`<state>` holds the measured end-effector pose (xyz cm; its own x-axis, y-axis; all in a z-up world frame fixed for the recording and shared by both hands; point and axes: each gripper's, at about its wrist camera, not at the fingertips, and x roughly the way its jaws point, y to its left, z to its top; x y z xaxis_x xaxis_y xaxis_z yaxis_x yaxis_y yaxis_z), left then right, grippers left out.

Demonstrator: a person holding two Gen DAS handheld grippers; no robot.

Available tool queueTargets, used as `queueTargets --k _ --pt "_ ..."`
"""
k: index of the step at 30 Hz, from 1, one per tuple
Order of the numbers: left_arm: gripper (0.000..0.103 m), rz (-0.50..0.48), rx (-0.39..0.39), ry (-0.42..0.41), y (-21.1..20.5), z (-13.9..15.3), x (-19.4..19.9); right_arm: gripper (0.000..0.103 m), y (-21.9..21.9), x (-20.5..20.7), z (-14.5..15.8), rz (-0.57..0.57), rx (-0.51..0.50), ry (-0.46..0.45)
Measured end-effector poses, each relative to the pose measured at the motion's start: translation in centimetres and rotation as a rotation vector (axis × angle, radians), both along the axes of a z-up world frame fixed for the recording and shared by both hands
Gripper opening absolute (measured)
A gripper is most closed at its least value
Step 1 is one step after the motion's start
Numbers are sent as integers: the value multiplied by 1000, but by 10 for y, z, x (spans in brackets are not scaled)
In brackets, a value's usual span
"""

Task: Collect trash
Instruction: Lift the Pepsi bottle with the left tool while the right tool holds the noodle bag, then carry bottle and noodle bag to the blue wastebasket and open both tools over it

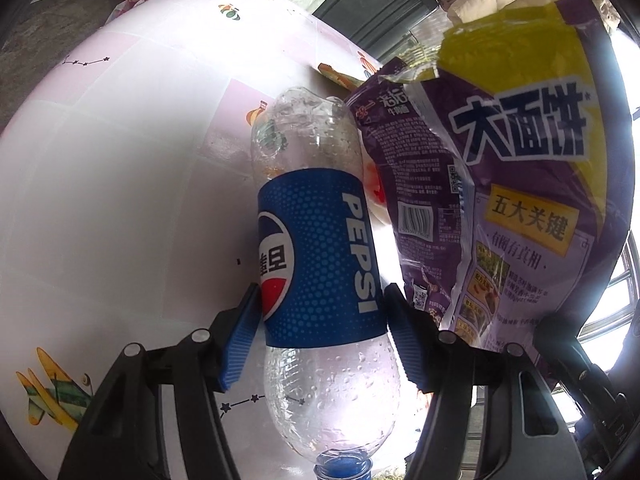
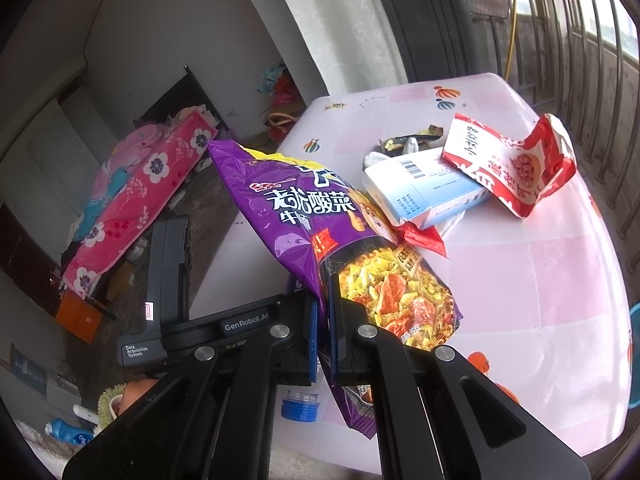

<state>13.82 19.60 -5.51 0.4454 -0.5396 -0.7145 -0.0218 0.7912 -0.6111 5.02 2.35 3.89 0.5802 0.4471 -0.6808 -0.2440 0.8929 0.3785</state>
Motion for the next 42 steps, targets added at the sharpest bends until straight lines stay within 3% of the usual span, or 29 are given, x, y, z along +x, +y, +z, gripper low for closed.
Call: queueTargets --k 13,19,25,29,34,38,42 --pt "60 36 -14 -53 26 22 -37 2 1 -12 19 42 29 -34" --pt "60 70 -17 -131 49 58 -69 2 -5 -35 46 101 112 -77" --pt "60 26 -33 -229 42 106 -86 1 -43 -58 76 81 243 -139" --pt "60 -73 -38 -295 6 139 -81 1 -93 -80 98 -29 313 -222" --pt "60 -279 -71 -343 -77 172 -59 1 -169 -120 112 -282 308 -335" --pt "60 -445 -73 -343 -163 187 -39 1 -229 -154 105 -517 295 -375" --pt "60 -615 -71 -293 -272 179 -21 1 -281 -177 82 -757 248 -357"
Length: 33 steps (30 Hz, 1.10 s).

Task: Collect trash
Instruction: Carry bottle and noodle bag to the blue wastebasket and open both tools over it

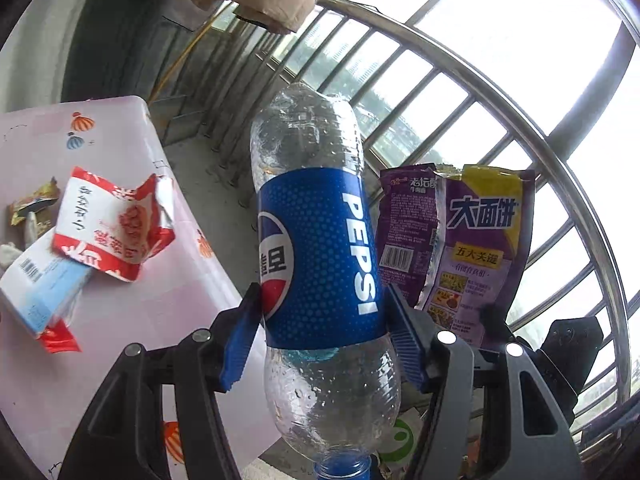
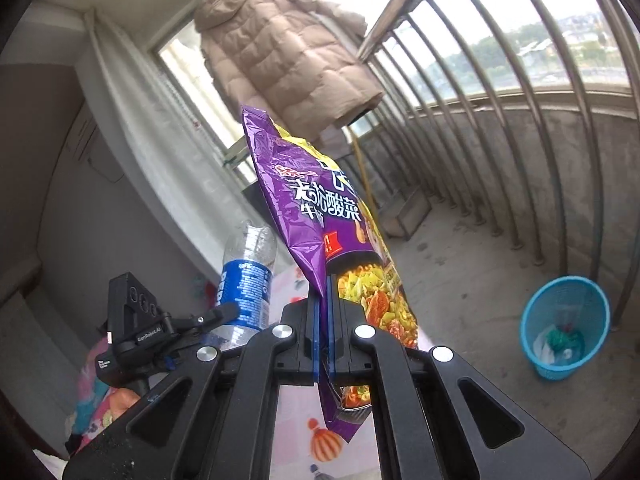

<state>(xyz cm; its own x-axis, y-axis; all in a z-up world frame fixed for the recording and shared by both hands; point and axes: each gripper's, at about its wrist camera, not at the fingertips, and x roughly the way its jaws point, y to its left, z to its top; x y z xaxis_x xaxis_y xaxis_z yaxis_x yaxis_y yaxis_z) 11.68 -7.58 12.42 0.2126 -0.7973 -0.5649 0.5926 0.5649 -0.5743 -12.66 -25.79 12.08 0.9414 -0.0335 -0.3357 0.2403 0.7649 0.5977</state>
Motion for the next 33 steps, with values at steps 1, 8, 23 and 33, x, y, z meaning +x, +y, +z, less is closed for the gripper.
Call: queueTargets --k 1,8,23,33 --pt "60 -34 21 11 -27 -5 5 1 -13 -3 -10 -47 18 16" --pt "60 -220 207 133 -205 -84 21 1 -97 -3 -98 -260 220 135" --pt "74 -271 452 190 -367 -221 51 29 -234 22 -308 -430 603 420" --pt "82 -235 336 68 -309 -178 55 31 -228 -5 -314 -486 583 458"
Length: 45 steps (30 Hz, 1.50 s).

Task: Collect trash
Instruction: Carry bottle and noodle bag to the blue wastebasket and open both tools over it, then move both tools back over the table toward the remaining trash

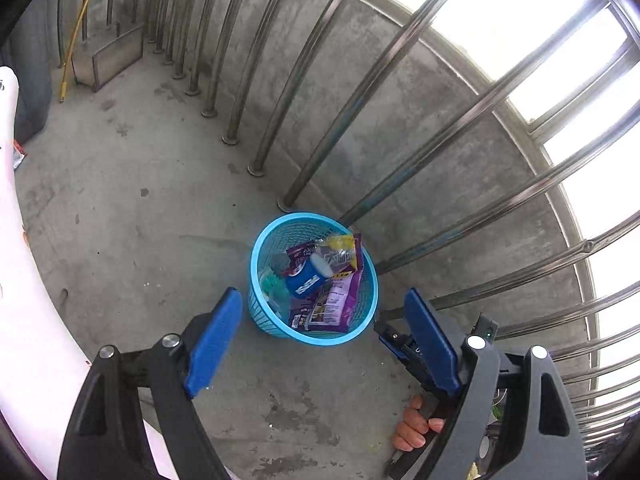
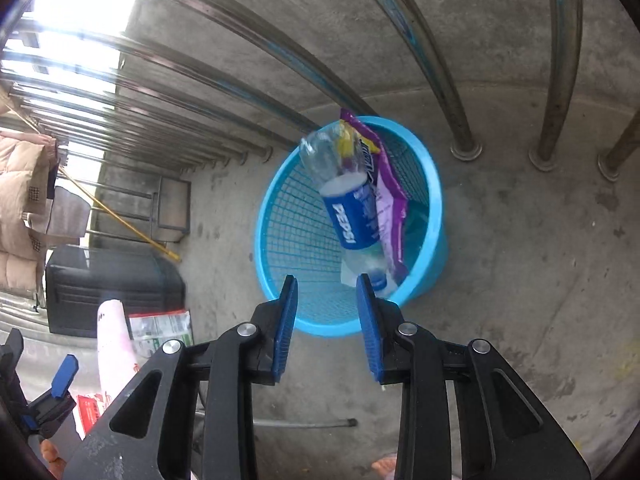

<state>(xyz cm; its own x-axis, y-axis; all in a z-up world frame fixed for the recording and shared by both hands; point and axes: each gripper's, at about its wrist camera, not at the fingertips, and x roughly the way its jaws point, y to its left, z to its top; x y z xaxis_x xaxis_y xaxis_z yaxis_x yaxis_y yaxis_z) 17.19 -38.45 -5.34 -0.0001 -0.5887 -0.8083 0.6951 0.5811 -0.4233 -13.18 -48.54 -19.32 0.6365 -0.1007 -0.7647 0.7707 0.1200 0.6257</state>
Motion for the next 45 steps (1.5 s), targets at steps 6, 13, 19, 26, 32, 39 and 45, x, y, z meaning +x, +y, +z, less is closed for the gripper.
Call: queueTargets --k 6,13,19,26,32,39,45 --pt "89 9 -72 -79 41 34 -8 31 7 -15 15 -10 -38 -13" --pt "97 72 -117 -140 106 70 -19 38 26 -6 44 48 -141 28" --pt "97 144 -153 -219 180 101 -36 61 65 21 103 158 -334 99" --pt "97 283 -221 -277 276 125 -56 94 128 66 178 285 -628 176" --pt "97 421 -284 -367 366 136 -67 95 192 104 219 513 -805 61" --pt "97 631 -332 -417 472 140 -43 95 240 170 232 763 -636 -181" --pt "97 794 -288 -425 530 132 3 93 268 235 204 858 -439 -242"
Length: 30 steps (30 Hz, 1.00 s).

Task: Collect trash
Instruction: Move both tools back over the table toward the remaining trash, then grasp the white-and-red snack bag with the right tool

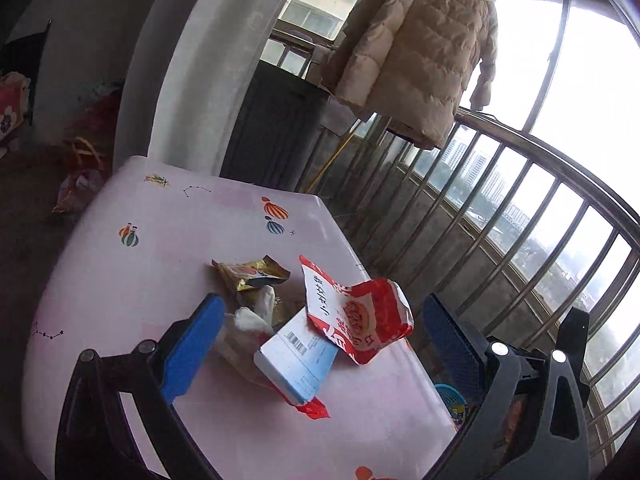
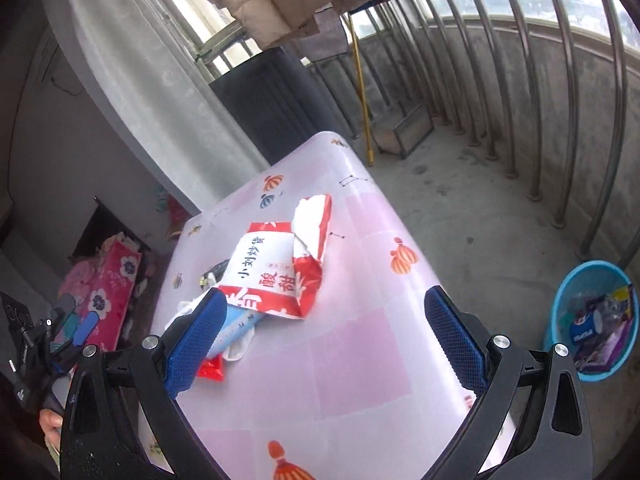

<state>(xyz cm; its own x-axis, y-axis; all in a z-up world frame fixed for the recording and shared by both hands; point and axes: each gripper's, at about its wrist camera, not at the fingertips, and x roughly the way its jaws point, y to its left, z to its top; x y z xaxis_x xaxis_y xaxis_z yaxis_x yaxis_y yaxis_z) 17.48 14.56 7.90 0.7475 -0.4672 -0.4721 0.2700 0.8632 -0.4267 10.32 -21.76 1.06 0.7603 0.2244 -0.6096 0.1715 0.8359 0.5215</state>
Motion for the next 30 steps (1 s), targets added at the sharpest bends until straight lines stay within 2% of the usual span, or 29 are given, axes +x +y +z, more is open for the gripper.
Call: queueTargets --k 5,10,15,18,19,20,21,22,24,27,30 --pt "97 58 -37 46 24 -20 38 82 18 45 -28 39 101 61" --pt "77 48 -56 136 25 -49 106 74 26 82 -52 38 129 102" --pt "56 -9 46 274 2 -92 194 63 27 103 -65 24 109 129" --pt "39 -71 117 342 -21 -120 229 45 28 115 -74 23 102 154" --pt "28 -99 131 382 -28 -131 237 30 27 117 -77 31 108 171" --pt "22 -118 146 421 -34 -141 241 23 29 120 -81 38 114 190" --pt "15 -135 155 441 -39 -147 241 23 30 121 -82 46 117 193" --pt "12 -154 157 436 -42 -150 237 22 32 121 -82 61 105 190" --pt "10 -183 171 410 -46 -149 224 21 39 120 -80 100 64 193" --pt "7 -227 147 425 -47 -148 206 19 50 118 -82 158 43 211" --pt "6 -242 160 410 -47 -146 182 17 61 113 -86 200 47 238"
